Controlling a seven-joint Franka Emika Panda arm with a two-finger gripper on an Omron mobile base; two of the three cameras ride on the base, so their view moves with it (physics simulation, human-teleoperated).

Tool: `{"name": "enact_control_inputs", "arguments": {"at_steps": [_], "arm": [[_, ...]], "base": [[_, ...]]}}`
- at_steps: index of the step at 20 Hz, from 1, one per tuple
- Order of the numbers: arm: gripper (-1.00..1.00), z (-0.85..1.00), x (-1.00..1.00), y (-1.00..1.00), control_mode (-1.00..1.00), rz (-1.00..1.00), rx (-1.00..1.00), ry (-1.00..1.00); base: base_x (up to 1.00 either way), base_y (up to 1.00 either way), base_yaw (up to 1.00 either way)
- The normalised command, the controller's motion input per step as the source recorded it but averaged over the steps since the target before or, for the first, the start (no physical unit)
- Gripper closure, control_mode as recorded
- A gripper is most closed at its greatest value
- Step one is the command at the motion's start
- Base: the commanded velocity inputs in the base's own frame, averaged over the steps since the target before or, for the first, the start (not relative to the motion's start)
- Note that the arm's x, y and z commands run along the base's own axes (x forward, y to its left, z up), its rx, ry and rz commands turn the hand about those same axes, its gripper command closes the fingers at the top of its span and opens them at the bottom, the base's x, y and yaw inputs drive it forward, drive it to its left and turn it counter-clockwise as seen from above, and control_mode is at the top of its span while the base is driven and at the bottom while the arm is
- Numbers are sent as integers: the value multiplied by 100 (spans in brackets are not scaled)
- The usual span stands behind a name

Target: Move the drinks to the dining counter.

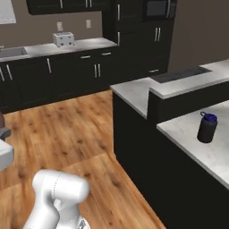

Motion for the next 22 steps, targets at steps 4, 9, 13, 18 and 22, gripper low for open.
{"name": "enact_control_inputs", "arguments": {"at_steps": [4, 9, 13, 18, 22], "arm": [[100, 0, 0, 0, 100, 0, 0, 0], [100, 0, 0, 0, 100, 0, 0, 0], [100, 0, 0, 0, 100, 0, 0, 0], [100, 0, 0, 0, 100, 0, 0, 0], [100, 0, 0, 0, 100, 0, 0, 0]], "base": [[-59, -100, 0], [-48, -100, 0], [-14, -100, 0], [15, -100, 1], [36, -100, 0]]}}
